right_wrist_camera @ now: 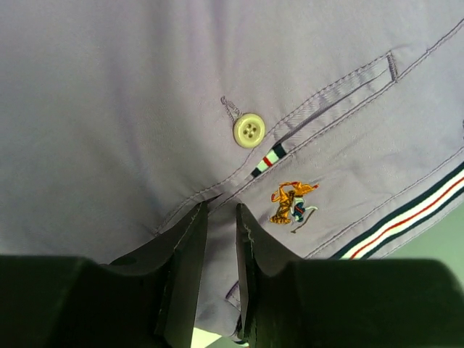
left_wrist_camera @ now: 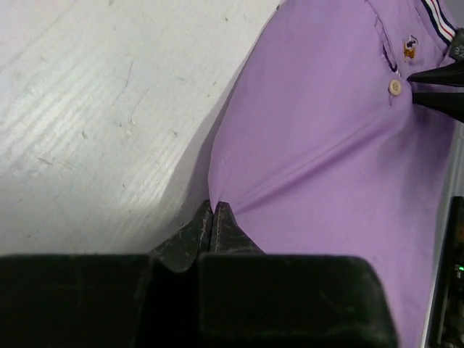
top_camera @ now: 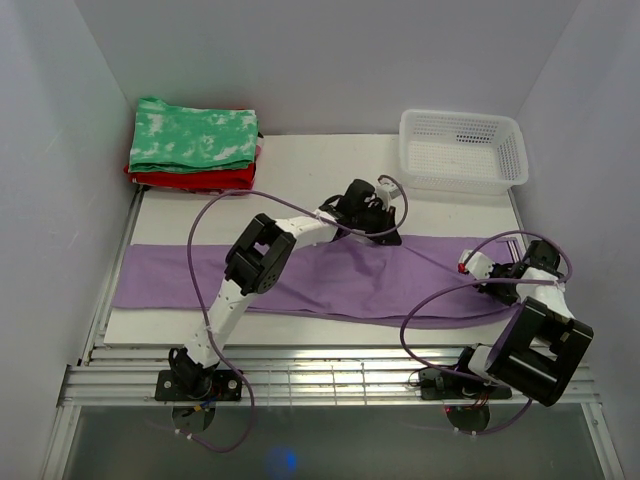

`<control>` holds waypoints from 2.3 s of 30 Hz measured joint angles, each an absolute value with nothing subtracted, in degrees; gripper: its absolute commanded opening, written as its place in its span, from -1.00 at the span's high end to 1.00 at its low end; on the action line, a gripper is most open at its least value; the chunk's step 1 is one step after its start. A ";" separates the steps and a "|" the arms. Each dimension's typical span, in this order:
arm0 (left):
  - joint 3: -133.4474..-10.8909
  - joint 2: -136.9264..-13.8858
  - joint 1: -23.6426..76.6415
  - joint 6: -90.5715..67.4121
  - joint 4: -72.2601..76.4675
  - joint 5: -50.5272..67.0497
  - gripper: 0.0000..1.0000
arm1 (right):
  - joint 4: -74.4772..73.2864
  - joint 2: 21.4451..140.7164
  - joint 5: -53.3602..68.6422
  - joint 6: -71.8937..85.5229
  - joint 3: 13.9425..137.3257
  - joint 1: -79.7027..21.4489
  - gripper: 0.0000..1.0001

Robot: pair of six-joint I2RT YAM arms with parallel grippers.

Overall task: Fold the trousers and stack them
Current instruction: Fold the trousers

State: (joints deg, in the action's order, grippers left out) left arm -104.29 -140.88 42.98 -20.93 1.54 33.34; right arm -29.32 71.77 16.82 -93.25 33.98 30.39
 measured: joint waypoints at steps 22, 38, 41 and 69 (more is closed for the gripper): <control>-80.77 -92.82 5.19 9.85 -37.93 23.51 -0.47 | -30.74 79.85 3.16 -74.81 41.76 30.85 0.11; -61.12 -99.88 0.21 16.32 -51.94 16.82 -0.27 | -48.95 80.05 9.72 -66.35 52.58 24.95 -0.36; -71.37 -107.33 0.27 15.33 -52.40 15.86 -0.30 | -48.25 83.20 9.78 -64.34 51.51 23.44 -0.29; -89.38 -115.50 -27.00 23.27 -44.88 12.47 -0.70 | -47.97 83.90 6.83 -60.62 54.52 23.38 -0.55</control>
